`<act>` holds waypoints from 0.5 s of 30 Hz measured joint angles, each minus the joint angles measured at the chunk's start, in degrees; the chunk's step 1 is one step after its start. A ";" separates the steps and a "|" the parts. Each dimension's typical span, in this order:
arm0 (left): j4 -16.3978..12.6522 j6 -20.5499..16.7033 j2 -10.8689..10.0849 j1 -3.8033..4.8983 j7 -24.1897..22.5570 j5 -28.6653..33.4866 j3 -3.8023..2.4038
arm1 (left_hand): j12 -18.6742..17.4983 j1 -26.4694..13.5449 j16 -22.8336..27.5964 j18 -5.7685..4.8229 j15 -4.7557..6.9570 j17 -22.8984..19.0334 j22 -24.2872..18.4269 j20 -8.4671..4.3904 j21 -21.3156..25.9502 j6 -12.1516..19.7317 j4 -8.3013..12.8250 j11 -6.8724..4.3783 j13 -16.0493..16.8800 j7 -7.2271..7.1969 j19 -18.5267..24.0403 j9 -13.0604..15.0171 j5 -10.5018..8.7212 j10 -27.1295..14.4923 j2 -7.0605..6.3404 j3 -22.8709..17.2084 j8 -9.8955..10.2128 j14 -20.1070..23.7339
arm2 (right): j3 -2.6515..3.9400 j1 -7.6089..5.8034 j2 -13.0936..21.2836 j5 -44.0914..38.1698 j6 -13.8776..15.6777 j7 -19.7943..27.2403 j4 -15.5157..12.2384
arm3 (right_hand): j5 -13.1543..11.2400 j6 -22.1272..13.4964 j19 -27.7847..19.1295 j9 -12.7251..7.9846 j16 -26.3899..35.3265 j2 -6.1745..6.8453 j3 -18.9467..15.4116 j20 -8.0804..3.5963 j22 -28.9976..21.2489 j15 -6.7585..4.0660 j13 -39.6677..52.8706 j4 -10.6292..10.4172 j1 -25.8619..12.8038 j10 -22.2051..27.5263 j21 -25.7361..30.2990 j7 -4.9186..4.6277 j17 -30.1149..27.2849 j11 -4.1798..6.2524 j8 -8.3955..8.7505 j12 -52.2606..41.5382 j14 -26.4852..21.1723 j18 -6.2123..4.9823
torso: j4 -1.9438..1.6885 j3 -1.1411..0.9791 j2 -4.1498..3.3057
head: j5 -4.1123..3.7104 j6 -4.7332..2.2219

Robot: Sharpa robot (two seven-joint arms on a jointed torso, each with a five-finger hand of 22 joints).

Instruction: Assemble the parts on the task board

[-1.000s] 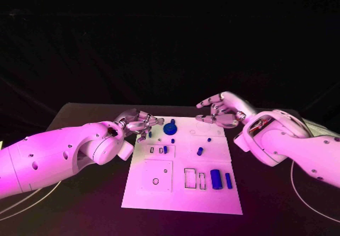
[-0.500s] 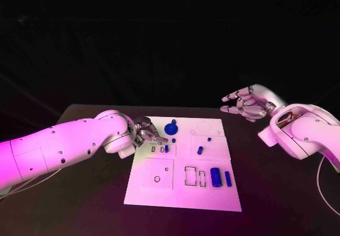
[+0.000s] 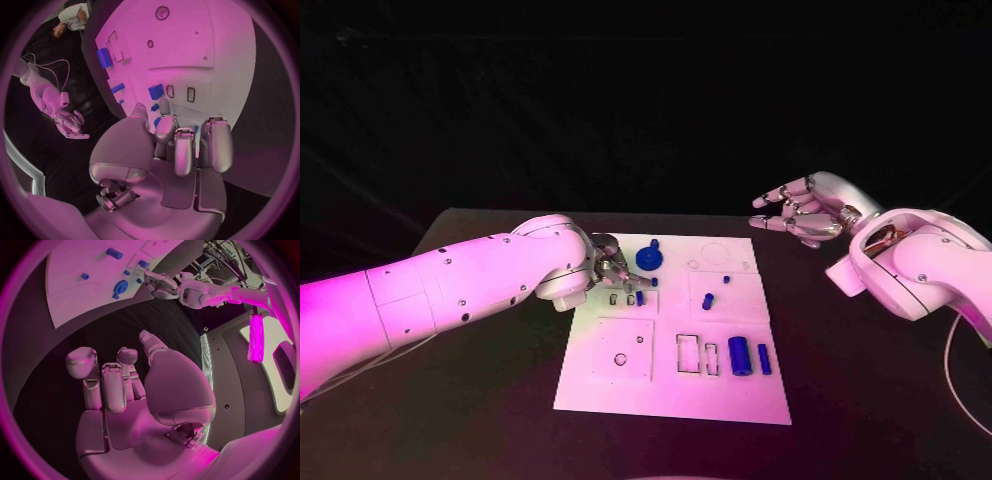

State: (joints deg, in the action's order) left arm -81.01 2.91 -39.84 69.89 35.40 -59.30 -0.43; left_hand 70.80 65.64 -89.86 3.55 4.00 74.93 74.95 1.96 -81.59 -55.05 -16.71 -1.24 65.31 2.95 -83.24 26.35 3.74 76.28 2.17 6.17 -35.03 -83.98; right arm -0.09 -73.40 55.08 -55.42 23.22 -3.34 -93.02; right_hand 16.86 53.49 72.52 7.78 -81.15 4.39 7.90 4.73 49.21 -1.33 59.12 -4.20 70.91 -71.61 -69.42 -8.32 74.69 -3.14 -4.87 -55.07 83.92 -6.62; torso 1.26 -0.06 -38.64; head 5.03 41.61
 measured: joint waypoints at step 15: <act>1.65 3.48 2.03 0.04 1.28 -1.79 0.10 | 0.23 -0.23 0.00 0.00 0.00 -0.01 -0.01 -0.20 -0.51 0.61 0.21 0.19 0.53 -0.21 -0.20 1.02 -0.26 0.22 0.23 0.86 -0.66 0.00 | -0.15 0.48 -1.21 -3.48 -0.55 -0.53 0.75 | 0.34 0.40 -0.20 0.01 0.35 0.00 -0.39 -0.20 -0.77 0.00 -0.69 -0.39 0.00 0.41 0.39 -0.02 -0.70 -0.01 -0.43 0.59 0.00 0.00 | -0.02 0.09 -0.08 | 0.19 0.72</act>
State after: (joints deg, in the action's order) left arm -79.36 6.39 -37.81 69.93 36.67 -61.09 -0.33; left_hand 71.02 65.41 -89.86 3.55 3.99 74.92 74.94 1.75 -82.10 -54.44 -16.50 -1.05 65.85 2.74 -83.44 27.38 3.48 76.50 2.40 7.03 -35.69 -83.98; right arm -0.23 -72.92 53.87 -58.89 22.67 -3.87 -92.28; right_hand 17.20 53.88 72.32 7.79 -80.81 4.40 7.51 4.52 48.44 -1.33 58.43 -4.59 70.91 -71.21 -69.04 -8.34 73.99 -3.15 -5.30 -54.47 83.92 -6.63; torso 1.24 0.03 -38.72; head 5.22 42.33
